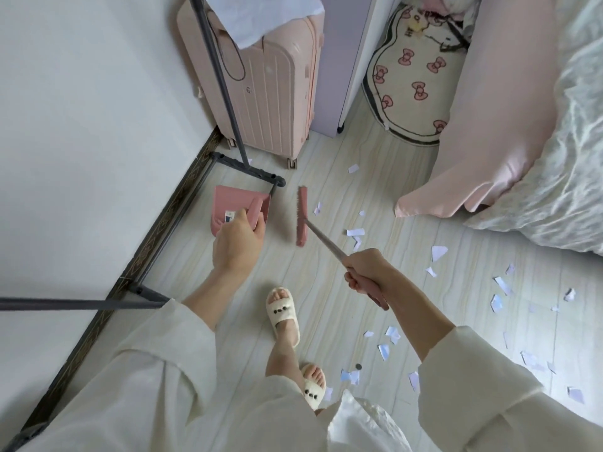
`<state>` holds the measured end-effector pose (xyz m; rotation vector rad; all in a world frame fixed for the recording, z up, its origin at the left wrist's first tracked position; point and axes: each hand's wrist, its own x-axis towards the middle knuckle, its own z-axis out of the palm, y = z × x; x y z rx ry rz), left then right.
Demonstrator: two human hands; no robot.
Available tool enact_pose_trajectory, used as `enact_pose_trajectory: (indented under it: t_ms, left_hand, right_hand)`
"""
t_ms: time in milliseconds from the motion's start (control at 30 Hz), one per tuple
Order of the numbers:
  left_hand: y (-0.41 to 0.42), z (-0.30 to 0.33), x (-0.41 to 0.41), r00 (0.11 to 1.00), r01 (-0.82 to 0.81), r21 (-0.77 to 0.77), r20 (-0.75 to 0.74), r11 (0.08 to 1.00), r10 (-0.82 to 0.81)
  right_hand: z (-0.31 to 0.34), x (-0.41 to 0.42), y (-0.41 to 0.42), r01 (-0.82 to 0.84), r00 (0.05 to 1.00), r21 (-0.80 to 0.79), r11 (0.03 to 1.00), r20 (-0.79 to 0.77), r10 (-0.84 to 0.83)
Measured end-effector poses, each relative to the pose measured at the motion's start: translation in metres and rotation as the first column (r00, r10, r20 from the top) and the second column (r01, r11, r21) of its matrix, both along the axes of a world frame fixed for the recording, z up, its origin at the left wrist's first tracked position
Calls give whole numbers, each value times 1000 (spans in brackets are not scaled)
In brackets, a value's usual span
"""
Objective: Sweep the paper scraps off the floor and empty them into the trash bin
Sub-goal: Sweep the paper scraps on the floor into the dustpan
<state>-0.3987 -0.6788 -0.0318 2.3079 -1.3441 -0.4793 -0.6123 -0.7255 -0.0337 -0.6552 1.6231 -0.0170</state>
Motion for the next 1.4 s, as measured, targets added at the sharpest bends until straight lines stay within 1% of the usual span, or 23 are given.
enact_pose_trajectory:
  t_ms: [33,67,133,167,200,300,467,567,633,767,800,867,933,967,1067,1133,1167,1233,1267,1300,1333,1367,1400]
  left_hand:
    - [-12,-1,10,1000,-1,11,2,1000,1]
    - [-22,-1,19,1000,-1,23,-6,1000,1]
    - [-46,-2,37,1000,1,54,-5,999,-1]
    - [-54,-3,45,1000,1,72,-5,997,-1]
    - [-63,-4,52,1000,-3,90,-16,996,5]
    - [-81,-7,69,998,-10,136,-53,991,17]
    - [-115,-13,90,998,-33,210,-51,977,44]
    - [-132,-16,95,999,-48,262,-9,964,52]
    - [-144,-18,98,998,-58,270,18,961,55]
    - [-171,-22,104,994,-103,315,65,944,87]
    - [-177,-24,104,992,-118,325,76,938,98]
    - [-190,-26,101,986,-158,339,98,927,132]
    - [-200,-27,97,978,-203,353,116,913,173]
    - [-207,-29,96,972,-229,360,130,904,195]
    - [-218,-35,91,960,-273,365,158,890,230]
    - [-222,-40,89,952,-297,342,178,891,249]
    - [-223,-41,89,948,-305,331,193,893,253]
    - [-225,-42,89,942,-318,324,210,891,260]
    - [-226,-42,89,942,-319,321,208,892,263]
    - [-227,-43,89,941,-323,315,204,892,269]
    - [-227,-43,88,940,-328,309,202,893,276]
    - [-228,-44,87,937,-335,304,203,892,282]
    - [-228,-45,86,936,-338,302,206,892,285]
  right_hand:
    - [1,11,-14,-51,998,-15,999,-24,51]
    - [2,20,-27,-155,986,-42,987,-72,152]
    - [5,38,-58,-463,874,-79,883,-210,439]
    - [8,46,-71,-566,806,-81,821,-264,530]
    - [11,54,-88,-616,765,-84,783,-298,570]
    - [15,76,-131,-664,731,-155,731,-339,593]
    - [5,120,-199,-713,692,-179,678,-332,641]
    - [3,141,-232,-751,652,-184,634,-353,671]
    - [3,156,-253,-752,657,-205,627,-321,682]
    - [8,188,-294,-806,592,-208,554,-272,759]
    - [10,195,-306,-795,606,-215,567,-243,757]
    - [13,203,-333,-672,737,-201,713,-86,670]
    - [18,210,-358,-472,859,-136,871,153,489]
    - [20,215,-371,-358,890,-106,928,261,374]
    - [23,222,-399,-87,885,-77,993,451,112]
    - [20,228,-411,-29,857,-81,996,511,67]
    - [18,232,-416,-57,857,-120,991,503,110]
    - [14,239,-425,-239,839,-277,931,424,341]
    - [14,241,-427,-365,803,-361,859,345,486]
    - [13,244,-428,-498,748,-446,744,213,628]
    - [12,246,-429,-621,671,-506,599,53,740]
    - [10,246,-429,-710,586,-536,456,-91,805]
    - [6,246,-430,-754,530,-554,353,-194,826]
